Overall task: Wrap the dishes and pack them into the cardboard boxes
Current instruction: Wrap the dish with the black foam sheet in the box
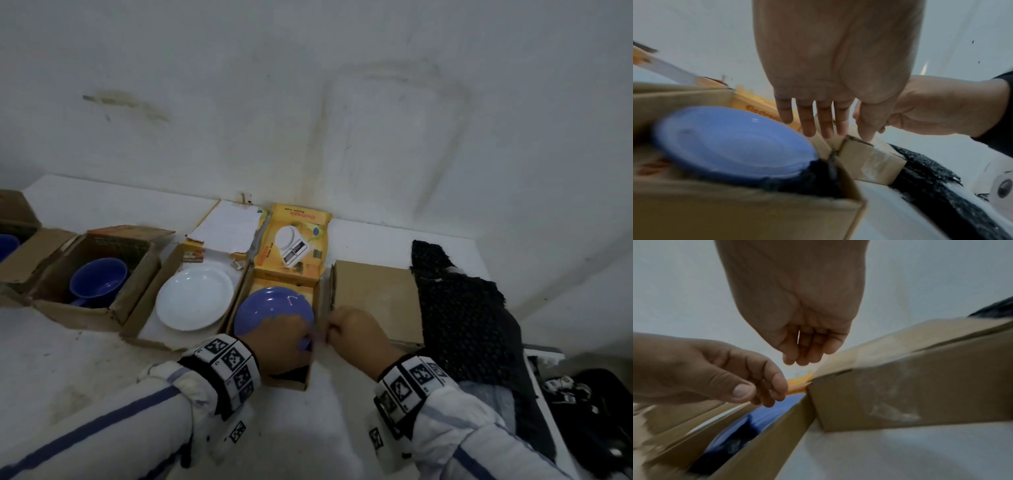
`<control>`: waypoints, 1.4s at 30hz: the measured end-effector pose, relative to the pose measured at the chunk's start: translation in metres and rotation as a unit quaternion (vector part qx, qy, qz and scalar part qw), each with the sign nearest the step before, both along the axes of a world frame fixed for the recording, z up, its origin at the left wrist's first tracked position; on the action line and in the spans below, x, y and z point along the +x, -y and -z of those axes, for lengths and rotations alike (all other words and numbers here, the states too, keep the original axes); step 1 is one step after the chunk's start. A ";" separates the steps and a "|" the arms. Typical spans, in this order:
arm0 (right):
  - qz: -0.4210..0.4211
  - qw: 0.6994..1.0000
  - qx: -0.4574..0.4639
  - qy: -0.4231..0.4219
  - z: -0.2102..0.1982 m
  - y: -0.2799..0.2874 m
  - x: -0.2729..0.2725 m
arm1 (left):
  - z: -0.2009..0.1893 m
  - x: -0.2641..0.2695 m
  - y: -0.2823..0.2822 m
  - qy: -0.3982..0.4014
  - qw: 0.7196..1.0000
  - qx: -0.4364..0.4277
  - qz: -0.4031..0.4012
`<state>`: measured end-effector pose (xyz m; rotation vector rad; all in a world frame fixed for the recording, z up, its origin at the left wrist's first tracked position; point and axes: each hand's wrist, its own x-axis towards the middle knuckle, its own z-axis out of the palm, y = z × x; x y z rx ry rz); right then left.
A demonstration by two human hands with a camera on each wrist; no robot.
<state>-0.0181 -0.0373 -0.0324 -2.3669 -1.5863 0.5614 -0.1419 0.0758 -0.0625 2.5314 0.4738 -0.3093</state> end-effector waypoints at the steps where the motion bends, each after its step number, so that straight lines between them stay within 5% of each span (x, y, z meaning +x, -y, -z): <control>1: 0.035 0.999 0.015 -0.005 -0.006 0.008 0.011 | -0.002 0.012 0.007 0.035 0.999 -0.011 -0.006; 6: 0.232 0.967 0.097 0.028 -0.020 0.063 0.079 | -0.012 0.076 0.049 0.160 0.986 -0.049 -0.007; 9: 0.293 0.953 -0.026 0.079 -0.019 0.099 0.110 | -0.016 0.110 0.075 0.160 0.986 -0.035 0.017; 13: 0.285 0.946 -0.111 0.112 -0.005 0.128 0.127 | -0.018 0.140 0.101 0.118 0.992 0.002 0.038; 20: 0.233 0.964 -0.045 0.120 0.013 0.139 0.139 | -0.020 0.161 0.120 0.083 0.997 0.003 0.003; 25: 0.264 0.961 0.029 0.080 -0.003 0.139 0.147 | -0.023 0.167 0.124 0.100 0.977 -0.163 -0.096; 28: 0.277 0.955 0.079 0.068 -0.020 0.133 0.141 | -0.027 0.166 0.125 0.145 0.921 -0.339 -0.129; 30: 0.257 0.958 0.119 0.037 -0.030 0.126 0.134 | -0.033 0.162 0.122 0.200 0.884 -0.402 -0.129; 37: 0.154 0.945 0.185 -0.220 -0.049 0.091 0.105 | -0.046 0.129 0.088 0.263 0.898 -0.285 -0.206; 42: 0.100 0.929 0.109 -0.339 -0.049 0.053 0.074 | -0.047 0.083 0.048 0.299 0.880 -0.270 -0.251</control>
